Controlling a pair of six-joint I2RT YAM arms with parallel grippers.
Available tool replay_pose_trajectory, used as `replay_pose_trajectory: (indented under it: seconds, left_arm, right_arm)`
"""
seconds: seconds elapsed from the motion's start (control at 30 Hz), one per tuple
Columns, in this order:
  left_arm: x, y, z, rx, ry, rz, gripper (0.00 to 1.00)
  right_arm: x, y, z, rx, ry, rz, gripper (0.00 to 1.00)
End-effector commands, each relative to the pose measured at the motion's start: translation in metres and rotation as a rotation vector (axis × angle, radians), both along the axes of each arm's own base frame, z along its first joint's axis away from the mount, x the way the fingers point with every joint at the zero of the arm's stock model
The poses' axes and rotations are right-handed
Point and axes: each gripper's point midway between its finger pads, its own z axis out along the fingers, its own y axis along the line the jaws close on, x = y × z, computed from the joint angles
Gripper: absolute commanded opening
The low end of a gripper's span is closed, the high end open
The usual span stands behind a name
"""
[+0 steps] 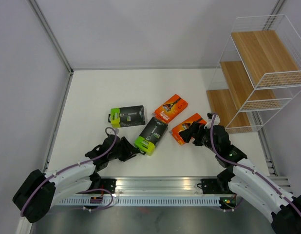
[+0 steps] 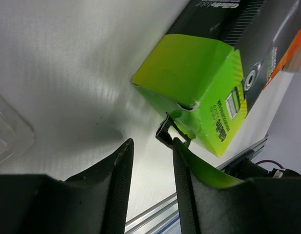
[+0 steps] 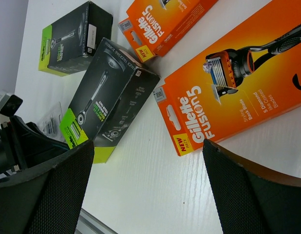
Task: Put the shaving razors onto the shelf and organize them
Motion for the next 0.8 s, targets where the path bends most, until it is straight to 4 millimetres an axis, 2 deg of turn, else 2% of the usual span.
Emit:
replay_pose_trajectory:
  seconds: [0.0, 0.17, 0.4, 0.5, 0.6, 0.63, 0.67, 0.77]
  left_arm:
    - [0.019, -0.013, 0.027, -0.074, -0.106, 0.01, 0.44]
    - [0.031, -0.013, 0.032, -0.062, -0.159, 0.026, 0.46]
    - [0.034, -0.018, 0.027, -0.069, -0.166, 0.017, 0.36]
    - [0.039, -0.016, 0.029, -0.072, -0.205, 0.028, 0.3]
    - [0.045, -0.021, 0.04, -0.095, -0.264, 0.017, 0.17]
    - [0.048, -0.022, 0.043, -0.093, -0.274, 0.017, 0.07]
    - [0.049, -0.021, 0.04, -0.076, -0.269, 0.015, 0.02]
    - [0.054, -0.025, 0.05, -0.05, -0.29, -0.01, 0.02]
  right_arm:
    - [0.0, -0.005, -0.002, -0.019, -0.012, -0.015, 0.98]
    - [-0.001, -0.006, -0.001, -0.009, -0.013, -0.021, 0.98]
    - [-0.001, -0.006, 0.006, -0.003, -0.028, -0.025, 0.98]
    - [0.0, -0.007, 0.003, -0.002, -0.022, -0.032, 0.98]
    - [-0.002, -0.006, 0.0, 0.004, -0.006, -0.029, 0.98]
    - [-0.002, -0.005, 0.0, 0.006, -0.011, -0.027, 0.98]
    - [-0.001, -0.005, -0.001, 0.005, -0.009, -0.026, 0.98]
    - [0.001, -0.003, 0.005, 0.015, -0.019, -0.024, 0.98]
